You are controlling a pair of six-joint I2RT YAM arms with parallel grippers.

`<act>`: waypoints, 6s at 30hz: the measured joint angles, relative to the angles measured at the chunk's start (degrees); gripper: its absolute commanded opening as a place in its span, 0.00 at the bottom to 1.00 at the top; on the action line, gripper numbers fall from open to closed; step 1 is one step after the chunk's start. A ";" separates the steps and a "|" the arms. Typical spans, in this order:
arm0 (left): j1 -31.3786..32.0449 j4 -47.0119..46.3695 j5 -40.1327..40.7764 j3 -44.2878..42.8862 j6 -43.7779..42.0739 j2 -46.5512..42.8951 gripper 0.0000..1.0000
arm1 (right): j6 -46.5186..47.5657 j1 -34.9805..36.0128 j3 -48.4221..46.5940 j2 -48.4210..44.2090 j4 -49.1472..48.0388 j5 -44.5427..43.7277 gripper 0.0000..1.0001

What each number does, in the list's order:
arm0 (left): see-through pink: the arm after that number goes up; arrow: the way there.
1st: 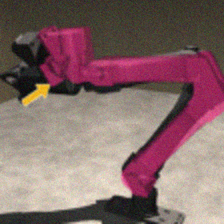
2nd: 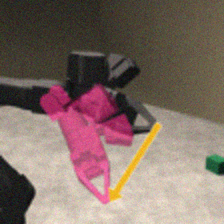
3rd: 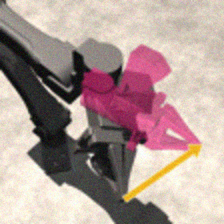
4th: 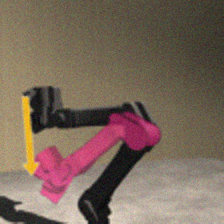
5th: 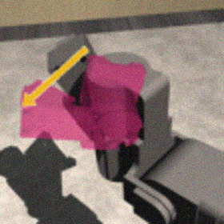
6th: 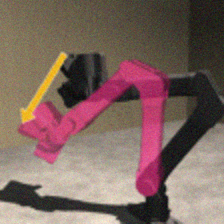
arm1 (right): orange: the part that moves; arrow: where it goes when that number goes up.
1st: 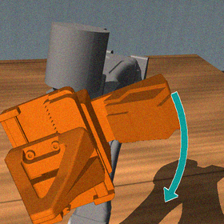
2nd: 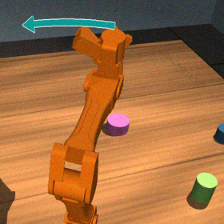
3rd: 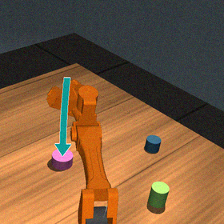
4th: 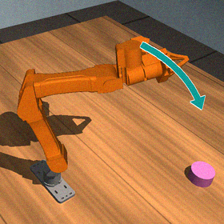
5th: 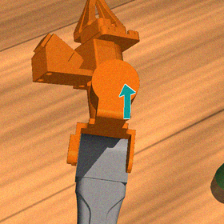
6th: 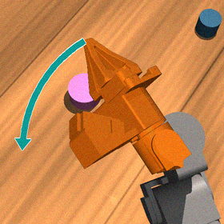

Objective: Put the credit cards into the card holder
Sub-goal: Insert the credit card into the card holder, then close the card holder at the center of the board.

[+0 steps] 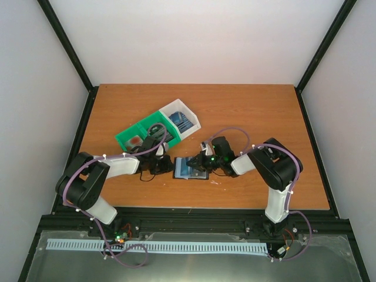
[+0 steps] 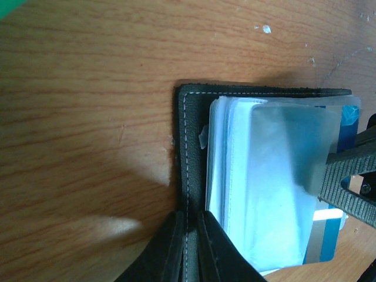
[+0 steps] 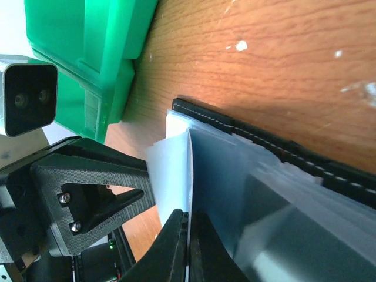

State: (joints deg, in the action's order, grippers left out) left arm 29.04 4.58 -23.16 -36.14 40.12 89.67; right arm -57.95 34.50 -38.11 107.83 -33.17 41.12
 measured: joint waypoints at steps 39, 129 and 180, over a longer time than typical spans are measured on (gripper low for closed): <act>0.00 -2.01 -1.53 0.96 0.04 0.04 0.12 | 8.68 12.20 -12.81 -7.65 34.77 -26.45 0.64; 1.68 -37.57 -22.14 5.40 25.68 2.58 0.71 | 19.21 9.42 -5.35 -16.09 42.53 -38.77 0.47; 4.70 -20.00 -23.12 -11.30 10.91 15.21 0.64 | 27.08 1.38 -13.73 -12.98 67.67 -48.37 0.34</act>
State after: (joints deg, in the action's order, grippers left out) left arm 33.74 -15.42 -46.28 -47.44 51.03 104.88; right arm -30.87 35.88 -51.83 94.85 34.50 -7.25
